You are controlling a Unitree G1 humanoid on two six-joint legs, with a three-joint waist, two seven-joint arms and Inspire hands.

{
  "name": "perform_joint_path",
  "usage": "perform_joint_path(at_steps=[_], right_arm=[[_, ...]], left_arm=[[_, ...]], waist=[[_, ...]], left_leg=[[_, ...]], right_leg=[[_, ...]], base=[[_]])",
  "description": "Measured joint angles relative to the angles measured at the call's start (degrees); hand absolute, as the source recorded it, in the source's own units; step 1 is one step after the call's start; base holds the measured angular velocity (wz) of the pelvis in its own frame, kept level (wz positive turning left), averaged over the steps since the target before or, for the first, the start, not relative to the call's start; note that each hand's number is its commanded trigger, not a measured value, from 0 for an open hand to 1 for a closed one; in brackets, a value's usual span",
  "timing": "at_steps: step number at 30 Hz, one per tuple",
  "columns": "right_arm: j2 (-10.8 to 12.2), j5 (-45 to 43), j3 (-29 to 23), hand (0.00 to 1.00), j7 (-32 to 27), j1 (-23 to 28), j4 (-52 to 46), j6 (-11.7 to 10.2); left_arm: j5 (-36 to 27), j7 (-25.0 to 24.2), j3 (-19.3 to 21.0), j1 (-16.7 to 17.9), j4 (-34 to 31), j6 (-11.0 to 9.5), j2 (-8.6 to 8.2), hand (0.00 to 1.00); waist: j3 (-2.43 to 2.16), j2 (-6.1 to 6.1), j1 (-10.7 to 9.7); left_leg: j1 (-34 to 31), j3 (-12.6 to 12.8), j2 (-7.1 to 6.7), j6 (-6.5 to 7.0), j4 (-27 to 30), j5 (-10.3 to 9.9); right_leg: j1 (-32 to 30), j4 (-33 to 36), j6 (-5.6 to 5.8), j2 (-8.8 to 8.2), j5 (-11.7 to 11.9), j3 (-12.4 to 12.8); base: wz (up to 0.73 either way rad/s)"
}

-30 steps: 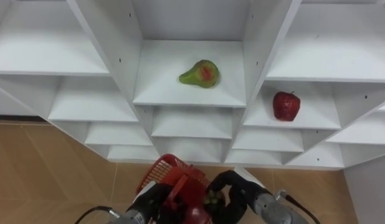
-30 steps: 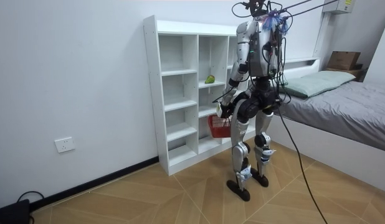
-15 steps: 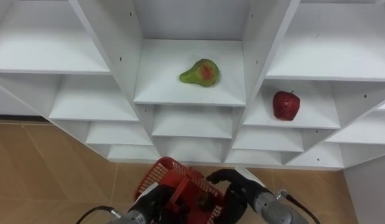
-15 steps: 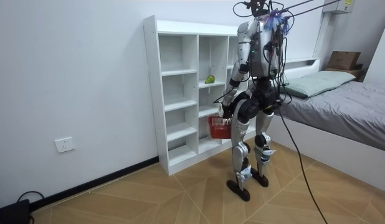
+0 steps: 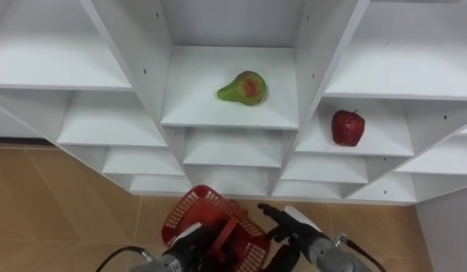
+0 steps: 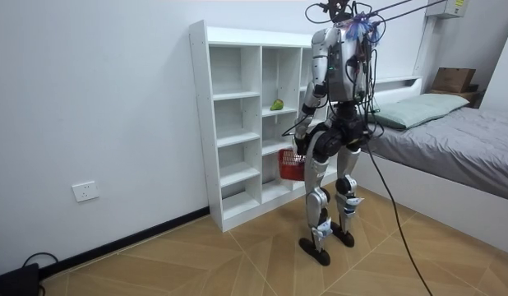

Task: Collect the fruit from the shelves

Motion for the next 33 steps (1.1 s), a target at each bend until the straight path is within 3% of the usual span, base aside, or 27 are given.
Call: perform_joint_path(at_steps=[10,23,33], right_arm=[[0.0,0.0,0.0,0.00,-0.3,-0.4,0.0,0.0],[-0.3,1.4,1.1,0.00,-1.2,-0.3,-0.4,0.0],[-0.8,1.4,1.1,0.00,-2.4,1.2,-7.8,-0.2]], left_arm=[[0.1,0.7,0.0,0.2,0.1,0.0,-0.01,1.00],[0.1,5.8,0.4,0.1,2.4,-0.2,0.18,1.00],[0.0,9.9,2.1,0.9,6.5,0.0,0.78,1.00]], waist=[[-0.29,0.91,0.0],[-0.33,0.78,0.0],[-0.42,0.08,-0.9]], left_leg=[[0.1,-0.1,-0.02,-0.02,0.1,0.0],[1.2,-0.1,-0.12,0.01,0.0,0.1],[3.8,-0.2,-0.29,0.00,-0.9,0.1]], right_leg=[[0.1,0.2,-0.05,0.04,0.0,0.1],[1.2,-0.1,-0.03,0.04,0.0,0.3],[3.8,-1.1,0.13,0.10,-0.1,0.6]], base=[[0.00],[-0.01],[0.00]])
